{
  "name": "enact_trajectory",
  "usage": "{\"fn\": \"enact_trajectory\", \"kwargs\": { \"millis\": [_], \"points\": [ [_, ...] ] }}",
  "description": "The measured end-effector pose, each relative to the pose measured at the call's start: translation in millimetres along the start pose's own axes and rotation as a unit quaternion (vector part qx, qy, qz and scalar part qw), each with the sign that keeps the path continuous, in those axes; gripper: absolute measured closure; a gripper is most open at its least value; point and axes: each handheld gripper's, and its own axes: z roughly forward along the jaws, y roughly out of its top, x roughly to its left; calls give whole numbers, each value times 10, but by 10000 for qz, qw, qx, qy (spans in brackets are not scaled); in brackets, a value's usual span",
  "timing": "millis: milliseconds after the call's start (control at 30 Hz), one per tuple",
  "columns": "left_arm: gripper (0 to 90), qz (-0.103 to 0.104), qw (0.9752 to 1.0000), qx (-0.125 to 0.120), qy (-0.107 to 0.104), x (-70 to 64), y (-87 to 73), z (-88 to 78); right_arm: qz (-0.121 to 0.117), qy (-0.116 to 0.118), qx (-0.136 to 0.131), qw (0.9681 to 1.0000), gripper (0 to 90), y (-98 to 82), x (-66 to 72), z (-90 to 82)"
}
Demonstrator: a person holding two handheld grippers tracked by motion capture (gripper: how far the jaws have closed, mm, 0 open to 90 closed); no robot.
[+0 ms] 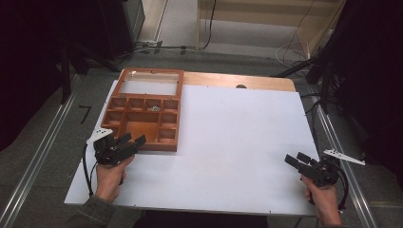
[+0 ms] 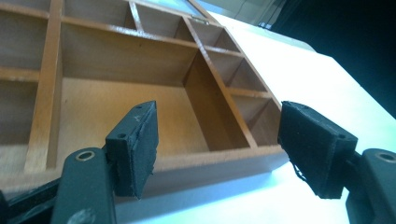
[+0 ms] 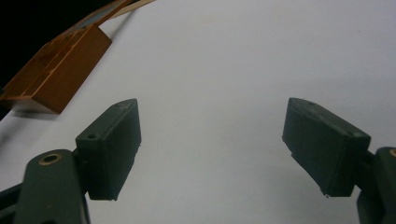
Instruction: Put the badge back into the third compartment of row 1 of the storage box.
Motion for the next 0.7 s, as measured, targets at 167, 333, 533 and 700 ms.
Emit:
{"fn": "enact_trajectory", "kwargs": {
  "millis": [167, 333, 533, 700],
  "points": [
    [292, -27, 10000, 53, 17, 33, -71, -43, -4, 8, 2, 10000, 175, 2, 4, 3],
    [291, -22, 9999, 91, 52, 50, -122, -84, -3, 7, 0, 10000, 175, 2, 5, 4],
    [291, 100, 9997, 137, 172, 67, -201, -170, -19, 7, -7, 10000, 175, 2, 2, -1],
    [273, 698, 9944, 191, 764, 76, -316, -260, -3, 3, -6, 10000, 175, 2, 1, -3]
  ]
}}
